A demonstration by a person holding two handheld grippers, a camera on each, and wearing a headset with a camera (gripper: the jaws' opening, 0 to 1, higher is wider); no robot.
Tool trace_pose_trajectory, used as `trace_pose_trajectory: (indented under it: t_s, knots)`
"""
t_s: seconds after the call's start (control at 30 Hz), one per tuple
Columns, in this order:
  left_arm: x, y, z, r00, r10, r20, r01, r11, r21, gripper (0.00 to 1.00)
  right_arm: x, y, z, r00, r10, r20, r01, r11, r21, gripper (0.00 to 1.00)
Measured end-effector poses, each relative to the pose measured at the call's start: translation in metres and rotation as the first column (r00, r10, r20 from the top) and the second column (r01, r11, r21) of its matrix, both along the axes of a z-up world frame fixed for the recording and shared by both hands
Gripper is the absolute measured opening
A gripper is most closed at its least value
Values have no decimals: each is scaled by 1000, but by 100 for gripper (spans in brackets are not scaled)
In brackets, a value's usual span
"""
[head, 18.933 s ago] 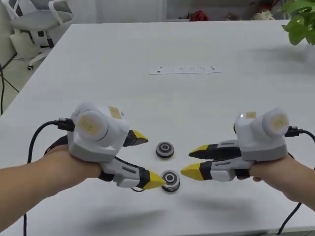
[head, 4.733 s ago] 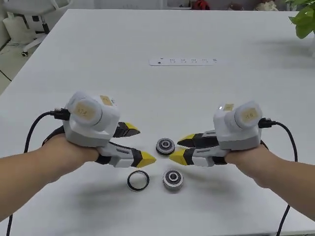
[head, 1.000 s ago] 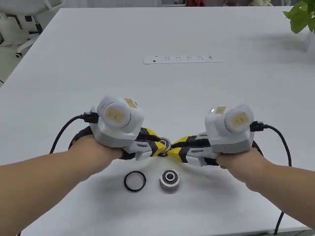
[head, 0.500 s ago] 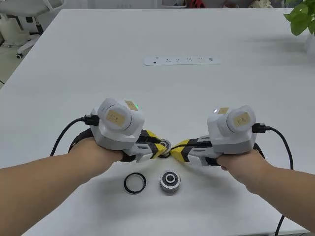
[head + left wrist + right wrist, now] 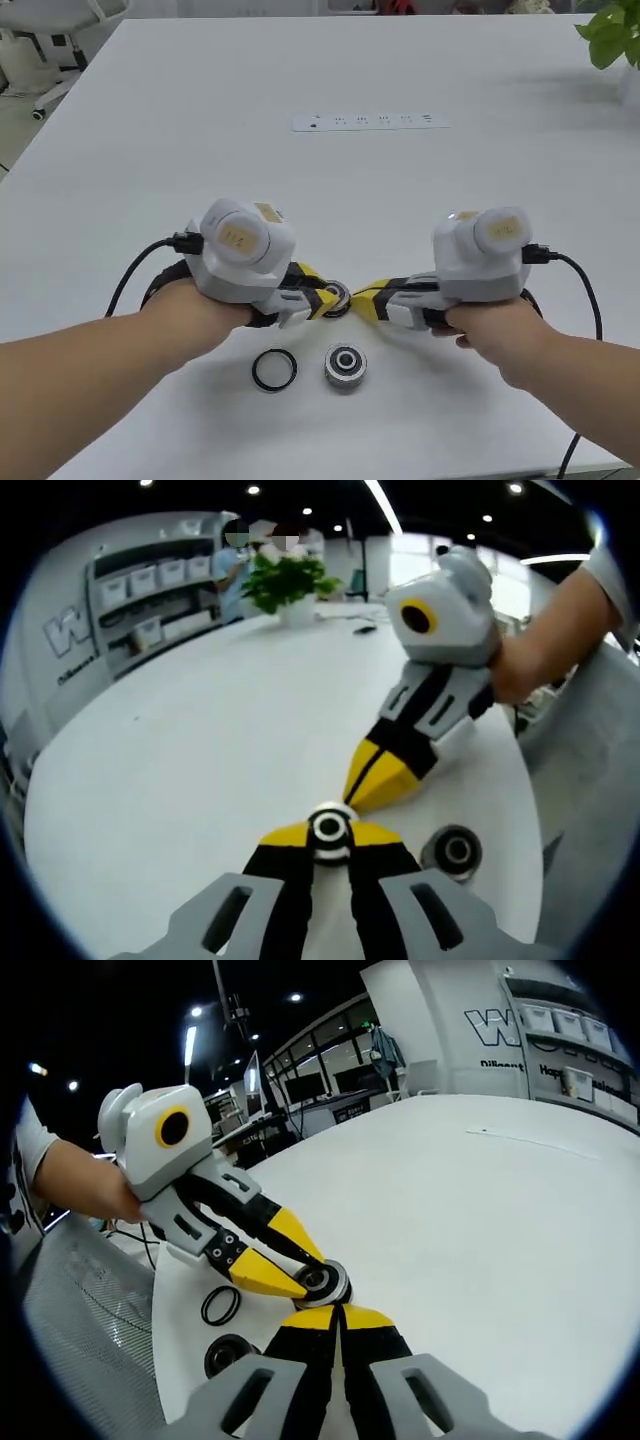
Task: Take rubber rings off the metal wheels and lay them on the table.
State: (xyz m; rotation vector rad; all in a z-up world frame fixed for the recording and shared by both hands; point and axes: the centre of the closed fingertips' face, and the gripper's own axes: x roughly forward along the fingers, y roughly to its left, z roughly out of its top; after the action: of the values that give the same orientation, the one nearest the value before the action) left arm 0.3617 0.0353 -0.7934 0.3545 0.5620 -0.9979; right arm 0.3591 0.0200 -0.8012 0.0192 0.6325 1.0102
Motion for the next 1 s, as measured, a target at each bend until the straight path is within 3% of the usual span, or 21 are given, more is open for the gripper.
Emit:
trace_pose_trajectory:
  t_s: [0.23, 0.9, 1.0]
  knots:
    - [-1, -1, 0, 1000, 4, 1, -4, 1000, 2, 12, -1, 1, 10, 998, -43, -46, 47, 996, 79, 0]
    - [-1, -1, 0, 1000, 9, 4, -9, 1000, 4, 12, 1, 1, 7, 989, -90, -114, 102, 988, 112, 0]
    - [-1, -2, 0, 1000, 9, 4, -9, 1000, 5, 12, 3, 0, 6, 982, -110, -154, 130, 983, 127, 0]
